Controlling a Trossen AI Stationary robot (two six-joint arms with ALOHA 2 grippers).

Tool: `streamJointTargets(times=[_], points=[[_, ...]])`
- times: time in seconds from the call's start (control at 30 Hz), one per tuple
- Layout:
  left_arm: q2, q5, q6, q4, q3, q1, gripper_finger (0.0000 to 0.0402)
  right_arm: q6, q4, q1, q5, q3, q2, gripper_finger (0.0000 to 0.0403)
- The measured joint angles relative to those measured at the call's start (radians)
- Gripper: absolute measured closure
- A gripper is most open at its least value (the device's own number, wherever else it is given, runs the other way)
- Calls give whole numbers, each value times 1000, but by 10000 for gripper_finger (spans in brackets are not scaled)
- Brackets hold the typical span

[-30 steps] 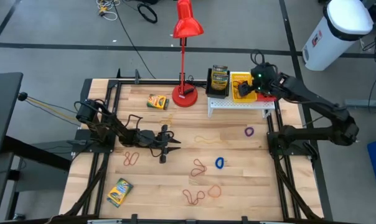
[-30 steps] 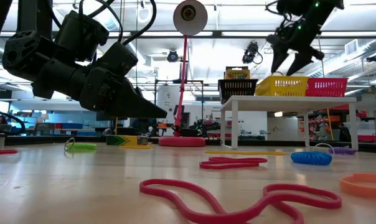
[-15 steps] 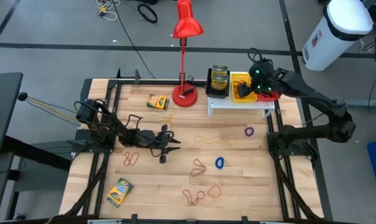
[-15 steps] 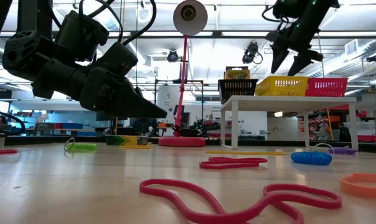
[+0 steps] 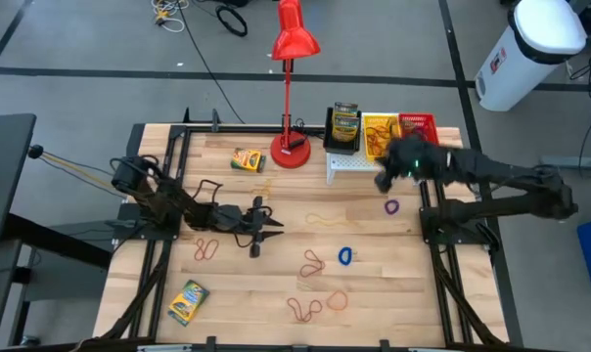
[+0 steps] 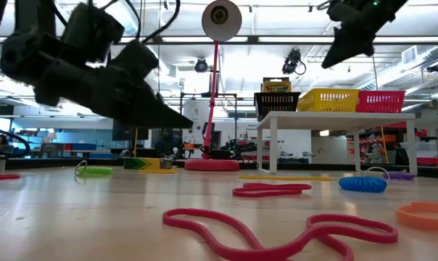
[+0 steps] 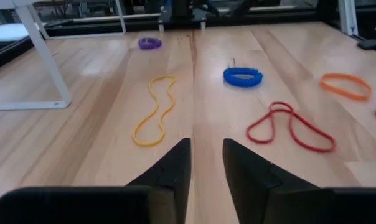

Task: Pick & Place Office Desk Supplies
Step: Put the left yellow rubber band into the yellow bin

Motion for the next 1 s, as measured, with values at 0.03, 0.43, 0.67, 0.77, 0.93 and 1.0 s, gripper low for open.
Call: streamJointTargets(times=[0.03, 0.43, 0.67, 0.77, 0.93, 1.0], points=[[-25, -8, 4, -30, 0, -11, 311, -7, 57, 50, 0, -39, -10, 385], [-370, -183, -202, -590, 0, -172, 393, -114, 831, 472, -49, -395, 78, 398], [-447, -318, -508, -1138, 99, -240, 339, -84, 861, 606, 116, -407, 168, 385], [-447, -377, -649, -1340, 150, -242, 313, -84, 890, 642, 165, -407, 204, 385], [-447, -365, -768, -1426, 158, -207, 276, -84, 948, 682, 165, -407, 255, 384], [-435, -378, -748, -1408, 157, -175, 262, -87, 961, 687, 164, -407, 273, 384]])
